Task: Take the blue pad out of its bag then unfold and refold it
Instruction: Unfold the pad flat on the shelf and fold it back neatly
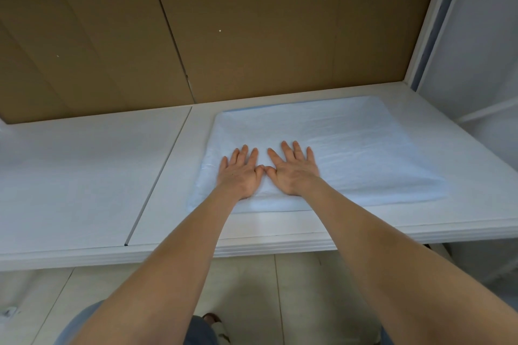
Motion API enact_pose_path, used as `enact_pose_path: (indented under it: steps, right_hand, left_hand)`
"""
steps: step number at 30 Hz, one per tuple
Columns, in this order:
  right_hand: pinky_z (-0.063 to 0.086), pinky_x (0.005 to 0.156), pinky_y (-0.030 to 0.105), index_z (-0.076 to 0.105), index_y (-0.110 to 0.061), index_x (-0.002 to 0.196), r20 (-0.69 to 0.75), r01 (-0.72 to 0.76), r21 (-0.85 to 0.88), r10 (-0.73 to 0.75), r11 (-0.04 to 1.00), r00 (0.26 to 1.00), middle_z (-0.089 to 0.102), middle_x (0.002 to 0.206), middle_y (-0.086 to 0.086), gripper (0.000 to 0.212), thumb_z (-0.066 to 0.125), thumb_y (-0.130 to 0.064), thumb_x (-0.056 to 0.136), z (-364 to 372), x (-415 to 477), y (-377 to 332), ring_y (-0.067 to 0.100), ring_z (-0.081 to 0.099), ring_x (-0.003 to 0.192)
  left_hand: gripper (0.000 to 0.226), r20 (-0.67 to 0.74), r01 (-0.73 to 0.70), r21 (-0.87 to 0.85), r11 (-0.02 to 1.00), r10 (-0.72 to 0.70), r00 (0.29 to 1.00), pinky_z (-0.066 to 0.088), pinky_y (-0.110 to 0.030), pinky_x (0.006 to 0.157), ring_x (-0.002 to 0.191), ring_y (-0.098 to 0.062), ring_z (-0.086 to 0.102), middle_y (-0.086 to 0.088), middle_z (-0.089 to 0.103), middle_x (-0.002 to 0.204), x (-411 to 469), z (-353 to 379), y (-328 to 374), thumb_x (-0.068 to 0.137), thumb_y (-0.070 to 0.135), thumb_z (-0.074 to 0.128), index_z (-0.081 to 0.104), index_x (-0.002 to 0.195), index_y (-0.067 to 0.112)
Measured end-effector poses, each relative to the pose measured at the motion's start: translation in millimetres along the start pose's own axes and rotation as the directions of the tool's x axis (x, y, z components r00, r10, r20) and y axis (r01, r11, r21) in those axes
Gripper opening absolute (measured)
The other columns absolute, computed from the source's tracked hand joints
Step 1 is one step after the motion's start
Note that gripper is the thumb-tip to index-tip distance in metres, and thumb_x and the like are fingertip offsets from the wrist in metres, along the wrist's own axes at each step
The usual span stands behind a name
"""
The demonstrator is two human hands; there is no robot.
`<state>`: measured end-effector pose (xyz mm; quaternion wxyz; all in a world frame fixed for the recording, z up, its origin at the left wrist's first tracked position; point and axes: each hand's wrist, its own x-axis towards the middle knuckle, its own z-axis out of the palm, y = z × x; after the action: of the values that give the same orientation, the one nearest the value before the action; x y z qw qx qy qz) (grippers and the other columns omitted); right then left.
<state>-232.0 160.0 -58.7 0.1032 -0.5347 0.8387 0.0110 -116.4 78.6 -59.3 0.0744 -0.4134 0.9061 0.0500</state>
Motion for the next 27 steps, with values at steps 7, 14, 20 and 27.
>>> enact_pose_path:
  steps: [7,14,20,27]
  right_hand:
    - [0.002,0.118,0.051,0.006,-0.03,0.153,-0.081,0.015,0.031,-0.012,0.999,0.997,-0.005,0.161,0.004,0.059,0.018,-0.051,0.1,-12,0,0,0.029,-0.005,0.148]
    - [-0.005,0.119,0.048,-0.002,-0.027,0.154,-0.091,0.01,0.027,-0.008,1.0,0.996,-0.012,0.161,0.003,0.062,0.016,-0.051,0.1,-14,6,2,0.028,-0.016,0.147]
    - [-0.01,0.118,0.048,-0.004,-0.029,0.153,-0.037,-0.008,0.022,0.009,1.0,0.999,-0.015,0.16,0.002,0.061,0.011,-0.052,0.099,-2,9,2,0.025,-0.017,0.147]
    - [-0.01,0.118,0.048,-0.006,-0.03,0.153,-0.031,-0.017,0.008,0.017,1.0,0.999,-0.015,0.16,0.001,0.061,0.009,-0.053,0.099,-1,9,1,0.024,-0.017,0.147]
  left_hand:
    - [0.054,-0.086,0.034,-0.016,0.999,-0.035,0.996,0.009,-0.041,0.119,0.147,-0.02,0.007,-0.004,0.005,0.16,4,-14,2,0.101,0.041,0.02,0.01,0.152,0.024]
    - [0.056,-0.1,0.039,-0.038,0.999,-0.042,0.994,-0.002,-0.043,0.12,0.148,-0.019,-0.01,0.0,-0.011,0.16,11,-12,2,0.101,0.041,0.016,-0.002,0.152,0.026]
    - [0.055,-0.038,0.048,-0.024,0.999,-0.049,0.998,-0.004,-0.043,0.12,0.148,-0.018,-0.009,0.002,-0.011,0.16,15,-2,2,0.101,0.043,0.011,-0.004,0.152,0.028]
    - [0.056,-0.05,0.049,-0.018,0.999,-0.05,0.997,-0.004,-0.043,0.12,0.148,-0.017,-0.008,0.002,-0.011,0.16,15,0,1,0.101,0.043,0.011,-0.004,0.152,0.028]
